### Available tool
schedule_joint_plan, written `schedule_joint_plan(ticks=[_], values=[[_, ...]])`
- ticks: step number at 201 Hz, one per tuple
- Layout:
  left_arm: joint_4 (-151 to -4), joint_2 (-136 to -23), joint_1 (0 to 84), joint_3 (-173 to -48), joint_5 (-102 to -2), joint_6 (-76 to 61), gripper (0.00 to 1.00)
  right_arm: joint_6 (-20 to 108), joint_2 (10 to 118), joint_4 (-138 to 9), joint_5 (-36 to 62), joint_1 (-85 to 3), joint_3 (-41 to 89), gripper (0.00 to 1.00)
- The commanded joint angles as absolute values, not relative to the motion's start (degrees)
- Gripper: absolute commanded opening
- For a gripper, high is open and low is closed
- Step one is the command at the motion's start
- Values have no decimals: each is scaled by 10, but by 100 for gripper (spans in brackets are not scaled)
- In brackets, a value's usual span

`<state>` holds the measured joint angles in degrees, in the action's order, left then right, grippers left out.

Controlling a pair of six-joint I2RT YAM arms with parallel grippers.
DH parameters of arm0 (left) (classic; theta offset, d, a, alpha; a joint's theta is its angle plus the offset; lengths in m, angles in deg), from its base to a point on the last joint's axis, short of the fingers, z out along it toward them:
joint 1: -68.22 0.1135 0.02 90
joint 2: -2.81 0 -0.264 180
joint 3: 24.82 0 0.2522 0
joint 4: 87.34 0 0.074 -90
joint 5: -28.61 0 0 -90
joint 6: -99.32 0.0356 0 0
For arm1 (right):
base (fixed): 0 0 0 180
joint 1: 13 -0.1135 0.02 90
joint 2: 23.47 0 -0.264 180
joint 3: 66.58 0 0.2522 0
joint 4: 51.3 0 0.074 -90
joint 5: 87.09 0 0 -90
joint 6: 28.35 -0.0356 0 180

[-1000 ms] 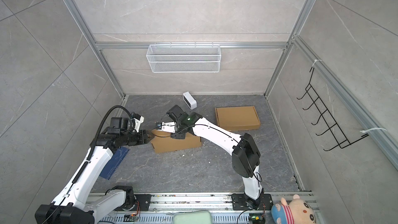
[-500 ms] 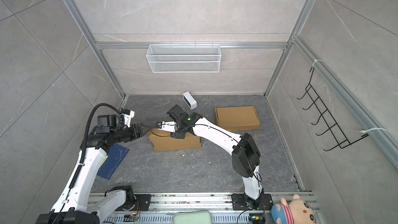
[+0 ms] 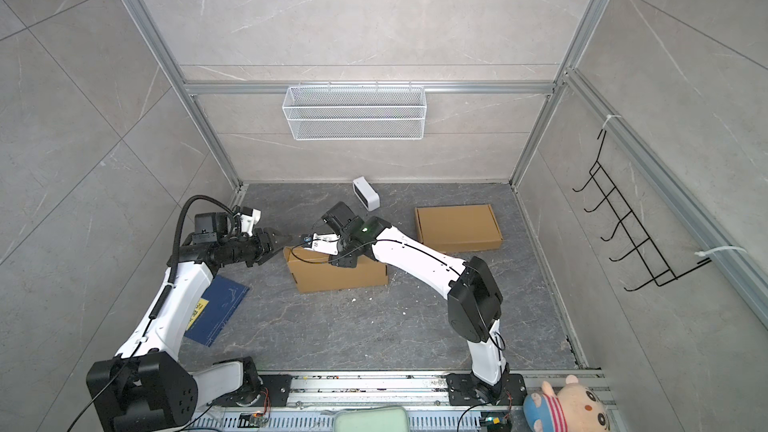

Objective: Fold the paper box

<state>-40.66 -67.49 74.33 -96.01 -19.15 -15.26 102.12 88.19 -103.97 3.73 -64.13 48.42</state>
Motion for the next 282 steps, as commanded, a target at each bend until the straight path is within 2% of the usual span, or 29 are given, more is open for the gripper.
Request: schedule_joint_plan(ticks=[1,100,170,253,282], values=[[-410,-690,745,-982,-174,-141,52,1009,879,-1051,42,-640,476,48],[-427,-685,745,-948,-154,-162,37,997,867,-1032,27,-648,455,46],[-402,-669,745,-918,-182,-136,36,994,860,-1029,16,-652,448,52],[-360,-672,745,-911,-221,-98,31,998,848,-1023,6,-660,440,50],[-366,-677,745,-907,-217,-101,26,996,856,-1021,5,-660,437,49]])
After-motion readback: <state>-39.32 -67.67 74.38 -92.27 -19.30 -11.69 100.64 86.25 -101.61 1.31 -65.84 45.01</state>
